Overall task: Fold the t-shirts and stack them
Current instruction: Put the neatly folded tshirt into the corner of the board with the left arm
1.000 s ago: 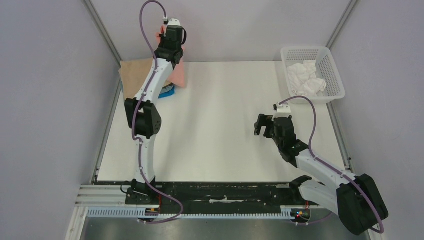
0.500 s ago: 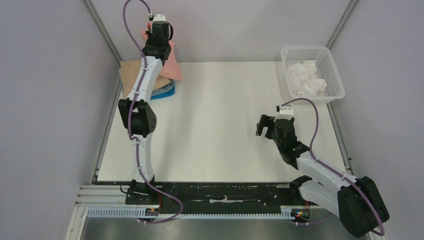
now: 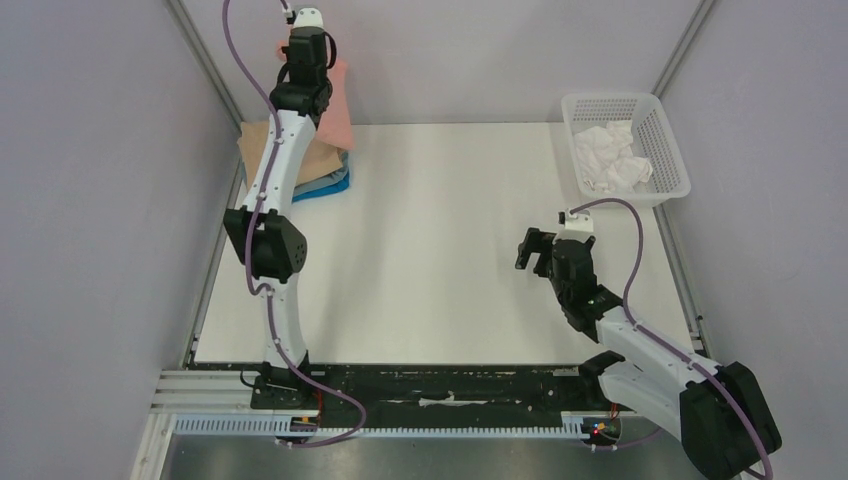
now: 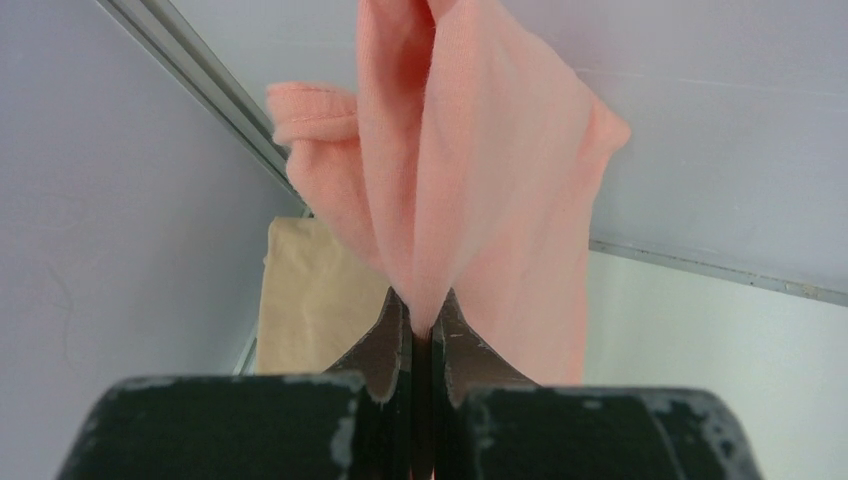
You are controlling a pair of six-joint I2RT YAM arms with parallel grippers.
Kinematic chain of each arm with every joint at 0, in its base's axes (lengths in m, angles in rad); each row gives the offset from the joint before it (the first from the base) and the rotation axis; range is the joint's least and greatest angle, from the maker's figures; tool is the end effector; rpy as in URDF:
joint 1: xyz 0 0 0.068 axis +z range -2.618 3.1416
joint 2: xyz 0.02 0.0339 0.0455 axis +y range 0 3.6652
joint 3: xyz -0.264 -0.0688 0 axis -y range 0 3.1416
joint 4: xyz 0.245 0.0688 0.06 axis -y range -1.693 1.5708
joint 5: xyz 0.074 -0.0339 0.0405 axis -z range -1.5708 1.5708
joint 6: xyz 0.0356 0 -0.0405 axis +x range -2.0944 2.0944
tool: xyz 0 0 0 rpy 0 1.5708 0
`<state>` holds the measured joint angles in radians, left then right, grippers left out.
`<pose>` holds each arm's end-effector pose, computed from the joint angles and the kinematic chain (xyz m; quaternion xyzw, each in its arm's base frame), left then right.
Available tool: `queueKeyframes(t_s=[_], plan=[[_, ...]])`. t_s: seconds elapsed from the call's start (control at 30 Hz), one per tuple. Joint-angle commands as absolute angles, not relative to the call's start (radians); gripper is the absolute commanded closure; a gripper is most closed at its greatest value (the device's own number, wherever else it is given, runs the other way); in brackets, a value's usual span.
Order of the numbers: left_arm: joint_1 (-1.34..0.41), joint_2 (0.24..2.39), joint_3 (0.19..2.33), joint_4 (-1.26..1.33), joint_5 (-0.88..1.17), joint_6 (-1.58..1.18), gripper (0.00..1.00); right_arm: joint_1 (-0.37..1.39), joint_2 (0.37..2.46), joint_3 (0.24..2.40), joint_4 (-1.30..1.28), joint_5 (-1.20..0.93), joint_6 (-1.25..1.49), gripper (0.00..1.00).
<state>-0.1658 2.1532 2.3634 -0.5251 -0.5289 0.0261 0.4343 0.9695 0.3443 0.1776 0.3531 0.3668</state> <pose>0.4881 -0.0635 0.4113 -0.0780 0.7922 0.1714 0.5804 0.1877 0.0735 0.1900 0.0654 0.8359 0.0675 0.5407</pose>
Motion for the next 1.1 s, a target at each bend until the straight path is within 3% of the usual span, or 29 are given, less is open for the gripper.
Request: queueKeyframes(t_s=[0.0, 0.37, 1.03, 1.07], plan=[[-0.166, 2.063, 2.400, -0.465, -0.553, -0.011, 0.98, 0.431, 0.942, 0.349, 0.159, 0.478, 0.380, 0.02], [-0.120, 2.141, 2.312, -0.467, -0.558, 0.033, 0.98, 0.431, 0.940, 0.372, 0.084, 0.567, 0.389, 0.02], [0.102, 2.411, 2.397, -0.431, -0.480, 0.014, 0.98, 0.431, 1.052, 0.416, 0.037, 0.654, 0.386, 0.02], [0.102, 2.412, 2.396, -0.437, -0.483, 0.011, 0.89, 0.430, 1.055, 0.419, 0.035, 0.656, 0.386, 0.02]])
